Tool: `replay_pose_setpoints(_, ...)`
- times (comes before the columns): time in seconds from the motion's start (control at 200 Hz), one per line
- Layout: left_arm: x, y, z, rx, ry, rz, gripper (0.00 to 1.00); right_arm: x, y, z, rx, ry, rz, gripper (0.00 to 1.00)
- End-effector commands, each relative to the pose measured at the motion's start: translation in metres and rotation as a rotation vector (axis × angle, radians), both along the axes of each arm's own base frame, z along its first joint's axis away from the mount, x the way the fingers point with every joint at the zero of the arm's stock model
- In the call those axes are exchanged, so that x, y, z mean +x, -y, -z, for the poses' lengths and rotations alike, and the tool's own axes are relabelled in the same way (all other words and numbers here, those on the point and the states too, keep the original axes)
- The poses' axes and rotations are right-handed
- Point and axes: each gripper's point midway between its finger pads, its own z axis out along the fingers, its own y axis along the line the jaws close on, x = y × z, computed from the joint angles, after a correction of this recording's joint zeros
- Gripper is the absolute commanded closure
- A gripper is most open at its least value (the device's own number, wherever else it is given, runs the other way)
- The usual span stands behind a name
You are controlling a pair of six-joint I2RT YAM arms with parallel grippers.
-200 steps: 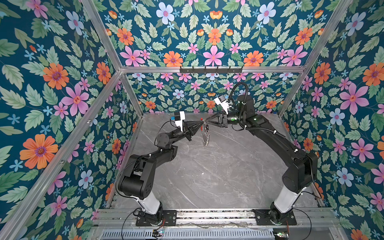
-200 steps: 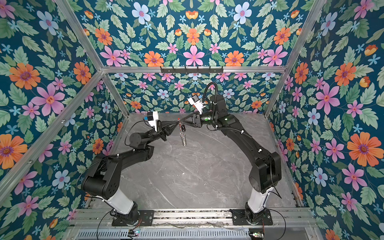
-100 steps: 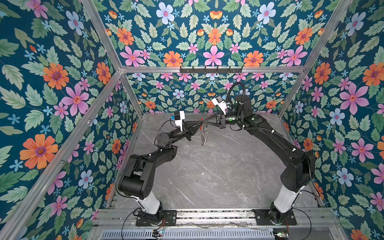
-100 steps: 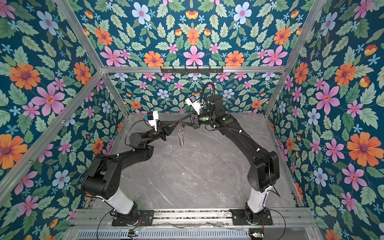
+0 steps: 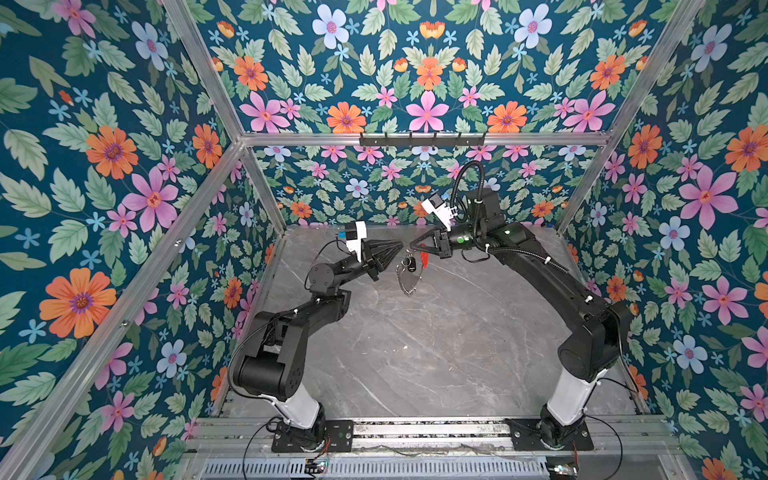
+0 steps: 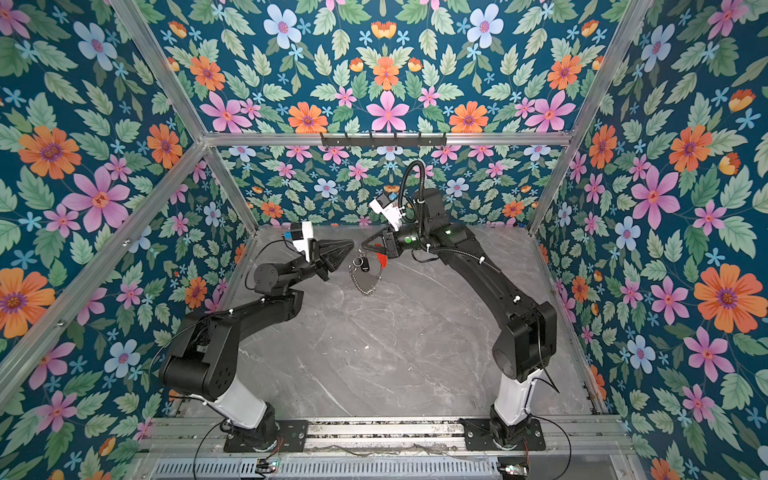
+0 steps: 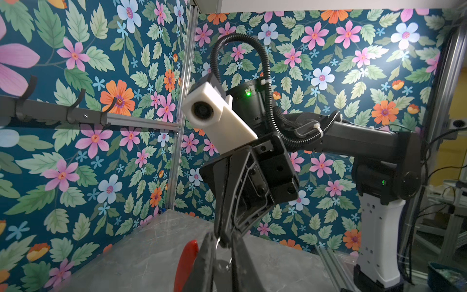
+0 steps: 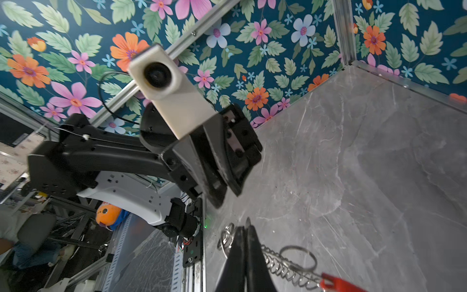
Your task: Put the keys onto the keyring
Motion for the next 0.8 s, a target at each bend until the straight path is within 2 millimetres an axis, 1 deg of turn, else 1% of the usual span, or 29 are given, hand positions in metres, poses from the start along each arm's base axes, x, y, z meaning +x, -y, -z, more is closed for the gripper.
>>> replay_pose_setpoints(0.0,0.005,0.007,0.027,0.188,0.019,-0.028,0.79,-0.002,0.006,0.024,-0.135,0.062,0.0,1.0)
replay_pose_setpoints(0.035,0.007,0.01,0.039,0.27,0.015,-0.047,0.77,-0.002,0.007,0.028,-0.163,0.074,-0.001,1.0)
replay_pose_setpoints(0.04,0.007,0.01,0.038,0.278,0.03,-0.052,0.77,-0.002,0.007,0.029,-0.167,0.077,-0.001,1.0)
replay_pose_setpoints(0.055,0.008,0.011,0.046,0.32,0.002,-0.053,0.77,-0.003,0.007,0.031,-0.179,0.078,-0.001,1.0)
replay_pose_setpoints(0.07,0.008,0.012,0.053,0.365,0.01,-0.062,0.76,-0.003,0.007,0.034,-0.192,0.082,-0.003,1.0)
replay_pose_setpoints(0.13,0.005,0.014,0.068,0.503,0.033,-0.069,0.75,-0.004,0.008,0.038,-0.221,0.1,-0.011,1.0)
replay_pose_setpoints(0.285,-0.004,0.014,0.079,0.612,0.013,0.003,0.75,-0.007,0.006,0.042,-0.242,0.12,-0.032,1.0)
replay_pose_setpoints(0.4,-0.009,0.016,0.079,0.635,-0.003,0.07,0.77,-0.014,0.002,0.043,-0.25,0.133,-0.051,1.0)
replay_pose_setpoints(0.525,-0.011,0.019,0.074,0.634,0.0,0.107,0.77,-0.018,-0.002,0.045,-0.257,0.136,-0.064,1.0)
replay_pose_setpoints(0.66,-0.016,0.022,0.066,0.605,0.006,0.159,0.76,-0.02,-0.003,0.045,-0.257,0.135,-0.068,1.0)
replay_pose_setpoints(0.795,-0.015,0.023,0.066,0.603,-0.004,0.172,0.77,-0.021,-0.004,0.043,-0.254,0.139,-0.068,1.0)
